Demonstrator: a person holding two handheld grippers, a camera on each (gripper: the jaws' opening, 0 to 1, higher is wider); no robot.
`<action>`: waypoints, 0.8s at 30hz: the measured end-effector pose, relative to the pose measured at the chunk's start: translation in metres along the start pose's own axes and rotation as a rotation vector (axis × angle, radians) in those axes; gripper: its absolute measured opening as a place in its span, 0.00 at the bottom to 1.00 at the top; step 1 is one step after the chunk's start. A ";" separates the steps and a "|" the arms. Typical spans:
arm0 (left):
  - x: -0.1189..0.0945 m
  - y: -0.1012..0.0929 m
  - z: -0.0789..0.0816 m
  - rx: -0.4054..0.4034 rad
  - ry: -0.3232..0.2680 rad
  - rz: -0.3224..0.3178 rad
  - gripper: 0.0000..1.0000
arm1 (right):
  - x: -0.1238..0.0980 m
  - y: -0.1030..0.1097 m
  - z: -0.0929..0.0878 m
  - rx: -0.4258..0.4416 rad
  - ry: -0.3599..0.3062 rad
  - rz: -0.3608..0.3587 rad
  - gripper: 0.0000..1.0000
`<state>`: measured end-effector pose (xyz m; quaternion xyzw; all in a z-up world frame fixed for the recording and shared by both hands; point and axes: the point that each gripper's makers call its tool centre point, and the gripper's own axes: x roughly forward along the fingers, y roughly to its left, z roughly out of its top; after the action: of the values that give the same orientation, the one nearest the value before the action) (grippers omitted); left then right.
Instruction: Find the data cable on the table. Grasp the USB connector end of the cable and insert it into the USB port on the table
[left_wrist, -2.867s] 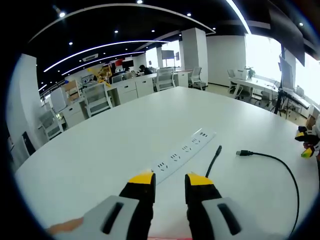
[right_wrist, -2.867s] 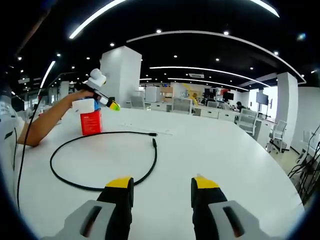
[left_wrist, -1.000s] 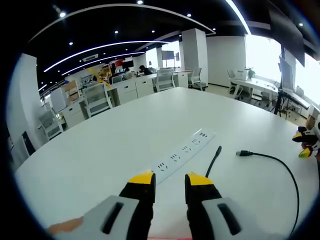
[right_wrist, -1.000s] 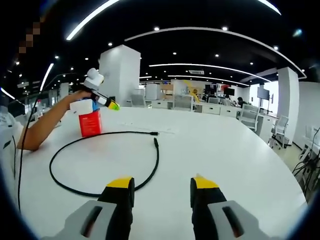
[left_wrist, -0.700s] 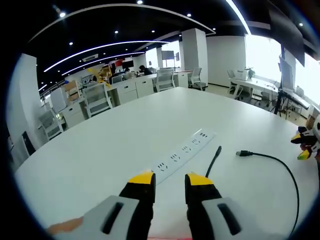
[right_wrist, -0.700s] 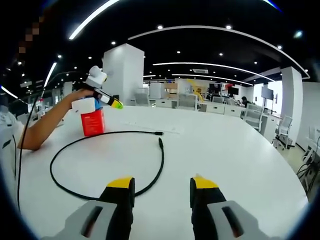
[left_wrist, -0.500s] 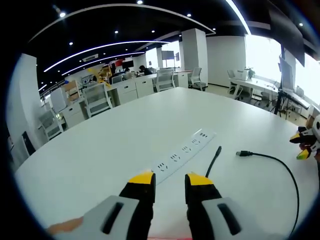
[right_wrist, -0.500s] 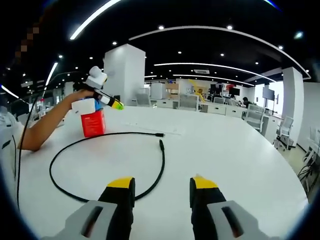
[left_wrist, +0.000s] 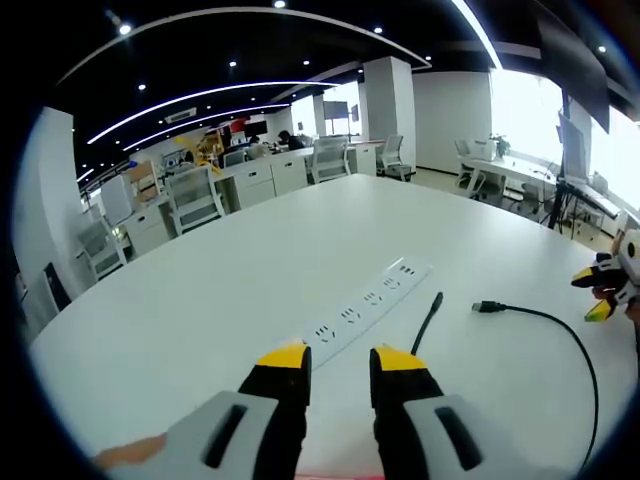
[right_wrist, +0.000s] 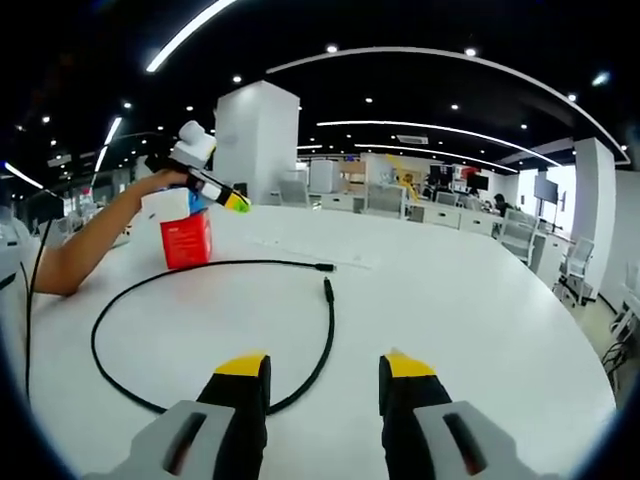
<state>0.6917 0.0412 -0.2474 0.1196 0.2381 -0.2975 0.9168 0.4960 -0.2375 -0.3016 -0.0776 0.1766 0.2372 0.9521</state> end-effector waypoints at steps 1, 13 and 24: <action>0.000 0.000 0.000 0.000 -0.001 0.000 0.24 | 0.001 0.000 0.000 -0.002 0.000 0.001 0.46; 0.000 0.000 0.000 -0.001 -0.002 0.000 0.24 | 0.013 -0.004 0.004 -0.015 0.005 0.006 0.45; 0.000 -0.001 -0.001 -0.001 -0.002 0.000 0.24 | 0.024 -0.007 0.003 -0.020 0.012 0.009 0.44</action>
<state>0.6910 0.0405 -0.2485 0.1191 0.2375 -0.2975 0.9170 0.5200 -0.2327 -0.3072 -0.0878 0.1805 0.2429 0.9491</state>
